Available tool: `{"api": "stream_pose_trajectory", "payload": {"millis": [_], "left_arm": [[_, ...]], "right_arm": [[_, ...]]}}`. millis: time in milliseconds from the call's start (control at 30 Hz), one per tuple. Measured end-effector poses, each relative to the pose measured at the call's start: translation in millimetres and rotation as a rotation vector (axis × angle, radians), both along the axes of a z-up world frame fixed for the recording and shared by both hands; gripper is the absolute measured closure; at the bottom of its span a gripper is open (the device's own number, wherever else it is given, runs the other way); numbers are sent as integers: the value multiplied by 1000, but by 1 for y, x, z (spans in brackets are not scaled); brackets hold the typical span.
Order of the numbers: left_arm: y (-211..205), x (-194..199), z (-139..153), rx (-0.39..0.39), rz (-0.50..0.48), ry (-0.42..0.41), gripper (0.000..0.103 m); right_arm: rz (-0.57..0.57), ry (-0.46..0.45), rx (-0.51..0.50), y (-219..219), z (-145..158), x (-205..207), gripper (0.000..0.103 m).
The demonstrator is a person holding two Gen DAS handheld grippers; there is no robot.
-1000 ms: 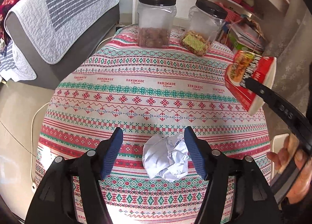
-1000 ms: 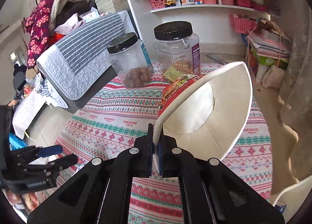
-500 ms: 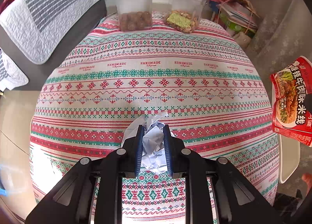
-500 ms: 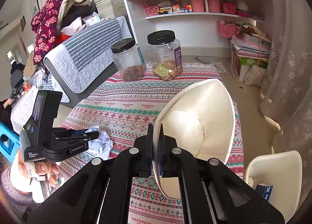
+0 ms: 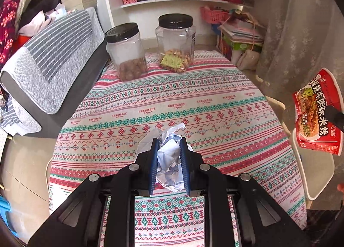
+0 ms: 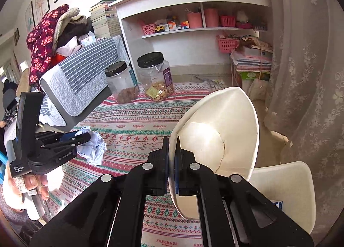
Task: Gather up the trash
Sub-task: 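Carry noodle cup and paper over the white bin and open both tools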
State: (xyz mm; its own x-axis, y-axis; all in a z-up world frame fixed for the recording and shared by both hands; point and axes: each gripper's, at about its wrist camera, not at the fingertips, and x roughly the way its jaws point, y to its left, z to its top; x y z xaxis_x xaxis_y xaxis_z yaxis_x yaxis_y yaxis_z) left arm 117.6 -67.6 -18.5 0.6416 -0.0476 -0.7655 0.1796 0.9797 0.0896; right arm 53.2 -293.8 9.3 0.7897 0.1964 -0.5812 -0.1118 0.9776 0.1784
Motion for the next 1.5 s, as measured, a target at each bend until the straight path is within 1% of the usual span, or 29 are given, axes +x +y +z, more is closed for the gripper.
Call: {"api": "stream_pose_trajectory", "payload": {"millis": [200,367,533,700,800,867,933,967,1067,1133,1167,1233,1267,1333,1400,1433,1500], "left_arm": [[-35,-9,14,-9,-57,-50,83],[-75,-18,26,-36,-121,-88,83],[-122,-33,35,-43,-216,-132,83],[-163,-49,33,-46,-299,-144,83],[-183,-56,32,-47,-337,-146,83],[-194,-60,30,-48,-358,-144,83],[-203,-63,28,-47,-376,-142,83],[-208,-64,27,-47,-384,-140,83],[-222,-70,25,-51,-412,-137,83],[-232,-74,24,-55,-432,-136,83],[-236,-76,24,-57,-442,-136,83],[-245,-80,23,-60,-463,-135,83],[-250,-82,22,-61,-473,-135,83],[-260,-86,21,-63,-493,-135,83],[-269,-90,19,-66,-511,-131,83],[-273,-92,17,-67,-520,-125,83],[-281,-95,14,-72,-536,-112,83]], "right_arm": [[-88,-31,-49,-39,8,-20,100],[-188,-23,-75,-81,9,-42,100],[-286,-2,-76,-119,6,-63,100],[-327,21,-92,-139,0,-77,99],[-331,55,-83,-145,-8,-80,99],[-344,96,-68,-151,-14,-79,94],[-369,121,-43,-160,-20,-81,62],[-384,120,-36,-164,-21,-84,58],[-424,105,-36,-173,-18,-93,54],[-456,98,-32,-180,-16,-98,48],[-472,94,-32,-183,-16,-101,47],[-509,83,-48,-189,-13,-107,42],[-528,76,-63,-191,-12,-109,40],[-574,58,-100,-196,-8,-115,29],[-613,43,-141,-201,-5,-121,24],[-634,40,-168,-203,-4,-124,17],[-676,25,-219,-207,-2,-129,10]]}}
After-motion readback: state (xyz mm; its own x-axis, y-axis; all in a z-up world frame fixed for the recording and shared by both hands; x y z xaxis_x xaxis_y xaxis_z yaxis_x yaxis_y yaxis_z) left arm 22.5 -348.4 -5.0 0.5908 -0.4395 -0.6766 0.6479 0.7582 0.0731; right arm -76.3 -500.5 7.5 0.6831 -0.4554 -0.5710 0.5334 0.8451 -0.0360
